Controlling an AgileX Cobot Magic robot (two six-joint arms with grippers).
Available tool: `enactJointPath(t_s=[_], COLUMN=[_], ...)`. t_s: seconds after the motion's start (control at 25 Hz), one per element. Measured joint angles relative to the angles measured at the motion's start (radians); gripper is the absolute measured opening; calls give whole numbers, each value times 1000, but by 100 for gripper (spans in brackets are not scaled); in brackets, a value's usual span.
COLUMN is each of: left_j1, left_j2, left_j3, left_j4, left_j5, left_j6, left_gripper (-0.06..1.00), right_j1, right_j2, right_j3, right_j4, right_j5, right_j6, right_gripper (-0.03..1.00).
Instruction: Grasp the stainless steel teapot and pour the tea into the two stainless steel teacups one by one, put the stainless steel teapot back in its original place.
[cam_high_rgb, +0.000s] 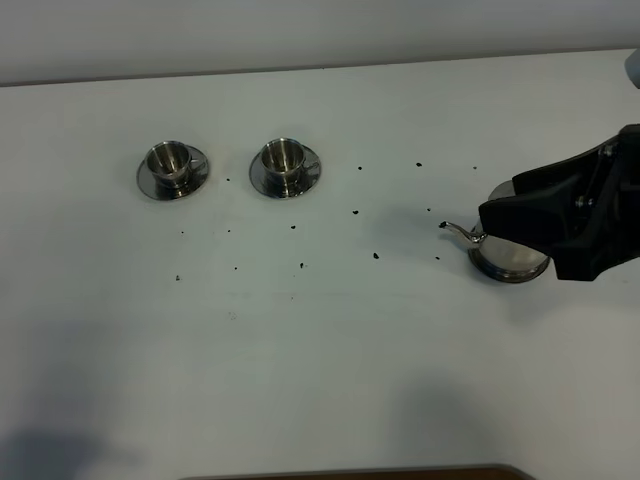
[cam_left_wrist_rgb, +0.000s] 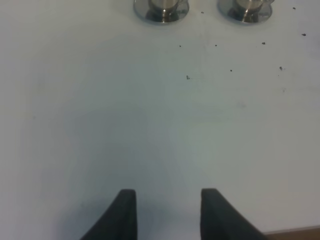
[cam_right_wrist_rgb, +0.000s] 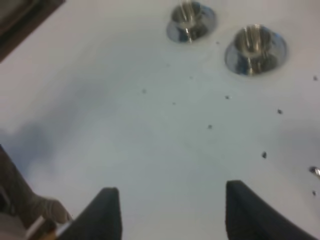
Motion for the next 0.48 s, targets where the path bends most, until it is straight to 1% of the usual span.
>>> enactJointPath(t_s=[0.08, 0.2, 0.32, 0.4, 0.48], left_j1=[0, 0, 0, 1, 1], left_j2=[0, 0, 0, 0, 0], left_j3=[0, 0, 0, 0, 0], left_j4=[0, 0, 0, 0, 0], left_j5=[0, 0, 0, 0, 0], left_j6=[0, 0, 0, 0, 0], left_gripper=[37, 37, 37, 37, 37], right_j1=[0, 0, 0, 0, 0], right_j2=[7, 32, 88, 146, 222], right_j3=[1, 1, -3, -37, -100], right_j4=[47, 123, 210, 238, 245], right_j5=[-15, -67, -115, -92, -30], right_j6=[-56, -162, -301, -371, -396], right_gripper=[45, 43, 41, 40, 40])
